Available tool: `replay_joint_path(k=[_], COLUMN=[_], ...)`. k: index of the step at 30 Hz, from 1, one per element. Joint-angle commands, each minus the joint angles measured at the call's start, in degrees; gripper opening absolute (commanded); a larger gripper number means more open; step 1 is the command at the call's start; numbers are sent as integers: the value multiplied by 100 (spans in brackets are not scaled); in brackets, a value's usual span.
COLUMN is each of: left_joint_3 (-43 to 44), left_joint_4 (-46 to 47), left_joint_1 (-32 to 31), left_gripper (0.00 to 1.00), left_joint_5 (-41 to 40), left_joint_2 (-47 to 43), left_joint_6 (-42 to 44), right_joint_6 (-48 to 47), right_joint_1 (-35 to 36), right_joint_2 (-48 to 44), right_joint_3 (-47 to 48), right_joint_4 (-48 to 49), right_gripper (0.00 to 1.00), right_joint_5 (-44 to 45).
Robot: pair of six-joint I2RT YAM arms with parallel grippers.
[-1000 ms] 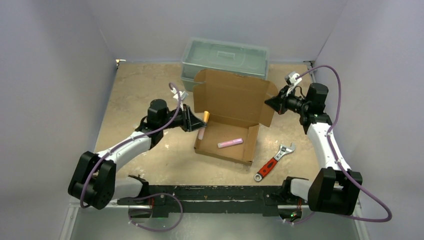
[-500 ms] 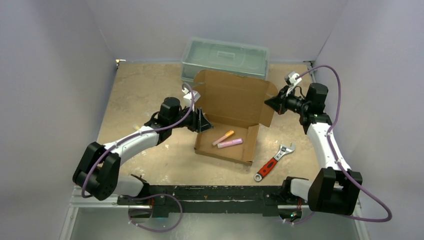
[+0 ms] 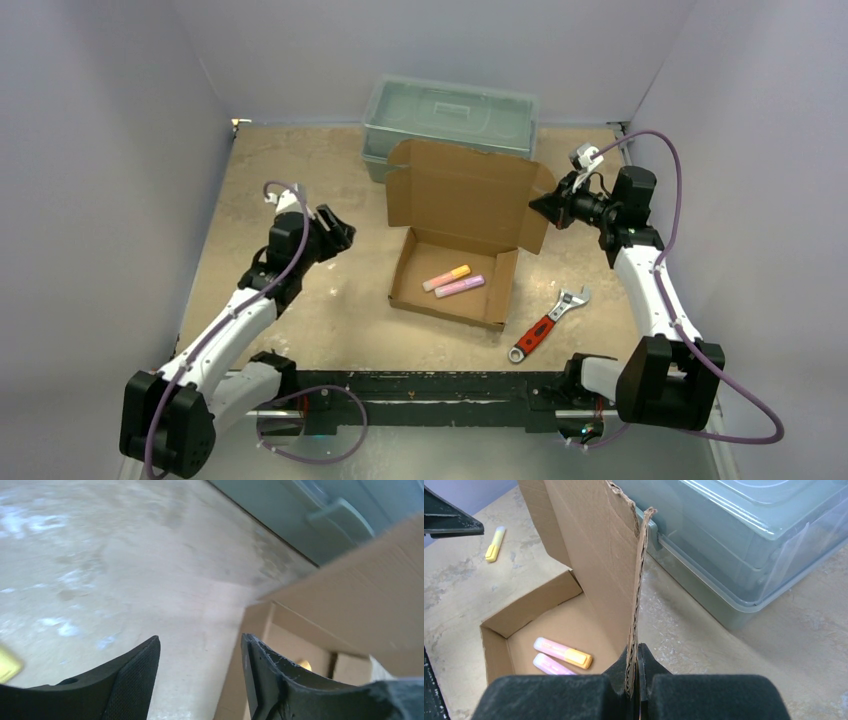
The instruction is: Fold the paper box
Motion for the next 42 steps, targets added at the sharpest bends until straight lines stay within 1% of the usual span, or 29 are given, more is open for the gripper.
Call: replay_joint_path(k=[1, 3, 6, 10, 13, 16, 17, 19, 20, 26, 33, 35, 40, 42], left_joint_3=[97, 367, 848, 1516, 1735, 1730, 1725, 1714, 1713, 1727, 1735, 1730, 1741, 1748], left_joint_4=[-1065, -1606, -2411, -3330, -3523, -3308, -3241, -3089, -3051, -2779, -2525, -2449, -2326, -2303], left_joint_1=[23, 23, 38, 112, 232, 568, 730, 1119, 1290, 2029, 2420, 2470, 2562, 2583], left_gripper=[60, 64, 69, 77, 79, 77, 73, 62, 59, 54, 52, 50, 43, 36], left_joint_5=[-2009, -2650, -3333, -3823, -4003, -3751, -3531, -3026, -2908, -2192, -1699, -1534, -1227, -1164], left_joint_2=[-144, 33, 521, 1329, 1715, 1862, 1913, 2026, 2088, 2538, 3095, 3271, 3457, 3476], left_joint_6=[-947, -1217, -1448, -1624, -1593, -1372, -1300, -1125, -1071, -719, -534, -484, -380, -359], right_joint_6=[-81, -81, -76, -80, -80, -76, -74, -79, -81, -78, -81, -76, -81, -75], right_joint_1=[-25, -25, -25, -25, -26, -26, -25, -32, -26, -28, -27, -28, -31, -29], right_joint_2=[-22, -24, -22, -22, -22, -22, -22, -22, -20, -13, -13, -6, -5, -5], right_joint_3=[43, 44, 45, 45, 51, 48, 47, 47, 46, 44, 44, 39, 34, 34], right_joint_4=[53, 49, 49, 50, 49, 49, 49, 49, 49, 49, 49, 49, 53, 51], right_gripper=[0, 0, 0, 0, 0, 0, 0, 0, 0, 0, 0, 0, 0, 0], right_joint_5=[-147, -141, -141, -141, -141, -147, -149, -149, -149, -158, -158, -158, -158, -165])
